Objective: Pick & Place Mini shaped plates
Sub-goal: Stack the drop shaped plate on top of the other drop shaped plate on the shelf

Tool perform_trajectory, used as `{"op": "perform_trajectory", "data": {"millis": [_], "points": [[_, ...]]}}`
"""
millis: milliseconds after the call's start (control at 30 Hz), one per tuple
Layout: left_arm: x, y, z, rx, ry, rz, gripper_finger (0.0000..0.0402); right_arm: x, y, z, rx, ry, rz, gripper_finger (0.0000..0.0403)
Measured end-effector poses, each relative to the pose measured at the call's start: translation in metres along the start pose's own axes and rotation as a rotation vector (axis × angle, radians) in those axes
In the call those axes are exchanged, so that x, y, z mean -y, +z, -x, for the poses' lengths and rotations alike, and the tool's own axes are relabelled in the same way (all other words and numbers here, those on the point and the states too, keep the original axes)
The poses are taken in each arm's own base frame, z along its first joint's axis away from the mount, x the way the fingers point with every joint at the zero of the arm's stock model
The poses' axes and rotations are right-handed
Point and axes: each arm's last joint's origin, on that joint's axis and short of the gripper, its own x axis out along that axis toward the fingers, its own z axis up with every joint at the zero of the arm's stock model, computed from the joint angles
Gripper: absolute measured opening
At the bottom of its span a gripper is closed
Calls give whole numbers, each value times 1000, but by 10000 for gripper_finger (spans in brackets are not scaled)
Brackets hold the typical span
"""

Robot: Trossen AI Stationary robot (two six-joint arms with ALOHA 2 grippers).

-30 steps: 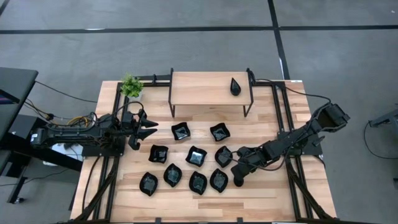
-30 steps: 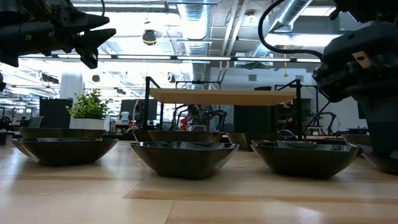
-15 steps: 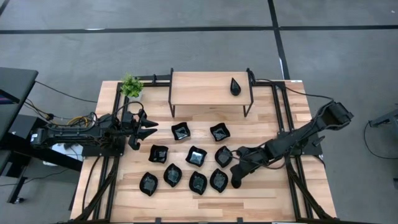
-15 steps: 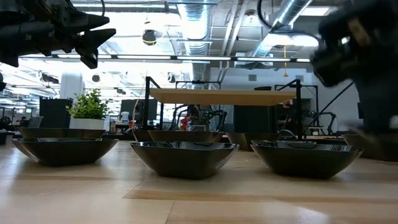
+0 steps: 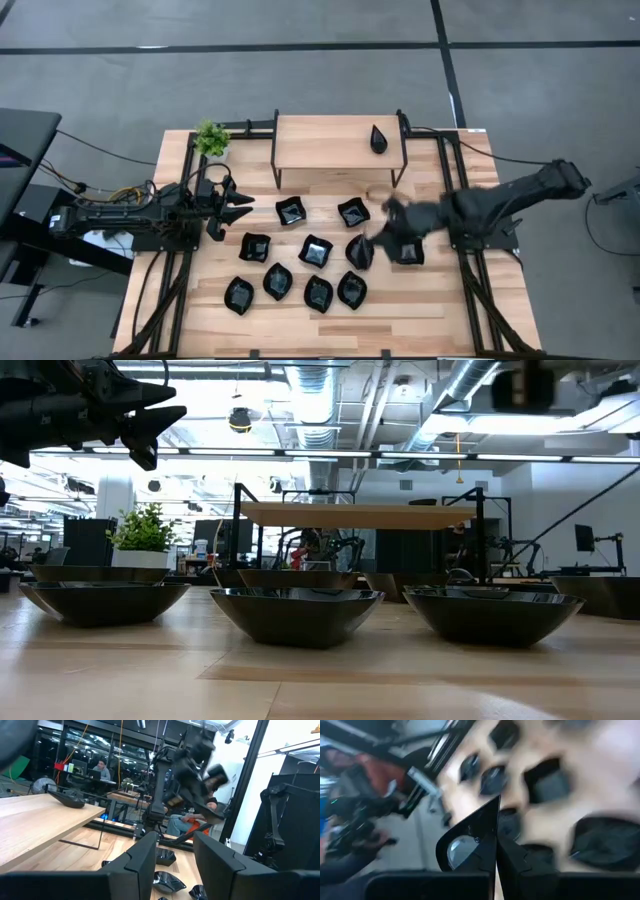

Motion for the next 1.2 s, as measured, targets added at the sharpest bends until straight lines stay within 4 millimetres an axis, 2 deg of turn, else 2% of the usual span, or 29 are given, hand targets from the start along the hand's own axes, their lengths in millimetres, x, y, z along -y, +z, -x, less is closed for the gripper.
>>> {"op": "perform_trajectory", "data": {"millis": [300,533,700,867,1033,1200], "points": [[0,0,0,0,0,0,132,24,84,63,65,-359,158,0],[0,0,0,0,0,0,132,47,144,94,53,-505,147,0],[0,0,0,1,0,0,132,74,185,95,13,-615,109,0],[0,0,0,1,0,0,132,106,223,85,-66,-621,100,0],[0,0,0,0,-1,0,132,139,247,73,-207,-661,64,0],[0,0,0,1,0,0,132,160,265,64,-273,-670,41,0]]}}
